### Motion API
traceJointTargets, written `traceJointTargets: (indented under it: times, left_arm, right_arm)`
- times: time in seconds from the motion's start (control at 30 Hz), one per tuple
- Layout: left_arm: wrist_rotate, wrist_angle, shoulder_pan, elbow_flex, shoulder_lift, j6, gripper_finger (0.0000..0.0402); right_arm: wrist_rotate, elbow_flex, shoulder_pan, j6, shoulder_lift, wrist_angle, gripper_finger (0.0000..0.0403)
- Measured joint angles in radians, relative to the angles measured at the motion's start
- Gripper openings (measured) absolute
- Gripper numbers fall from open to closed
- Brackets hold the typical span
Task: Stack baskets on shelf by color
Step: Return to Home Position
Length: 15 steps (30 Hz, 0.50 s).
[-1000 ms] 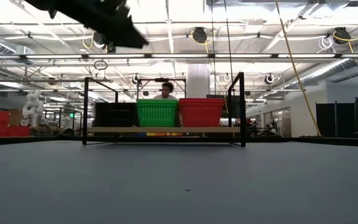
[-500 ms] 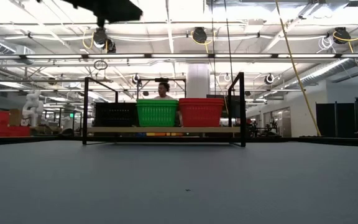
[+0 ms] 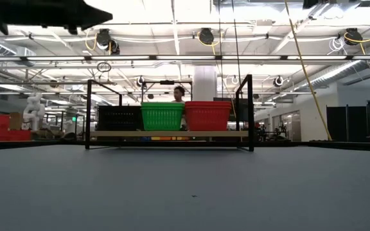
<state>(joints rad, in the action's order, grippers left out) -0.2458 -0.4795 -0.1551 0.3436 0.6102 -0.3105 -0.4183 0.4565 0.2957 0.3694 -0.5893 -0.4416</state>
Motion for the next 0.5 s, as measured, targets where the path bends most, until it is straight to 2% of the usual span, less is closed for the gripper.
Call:
traceJointTargets:
  times: [0.13,0.3,0.5]
  left_arm:
    - [0.051,0.148,-0.046,-0.007,-0.045,0.118,0.0006]
    - [0.066,0.363,-0.096,-0.009,-0.147,0.187,0.0008]
    - [0.073,0.551,-0.111,-0.008,-0.304,0.277,0.0003]
  right_arm:
    - [0.030,-0.073,-0.082,-0.030,0.043,-0.039,0.0004]
    - [0.083,-0.153,-0.152,-0.080,0.091,-0.192,0.0001]
    - [0.189,-0.247,-0.200,-0.074,0.125,-0.176,0.0001]
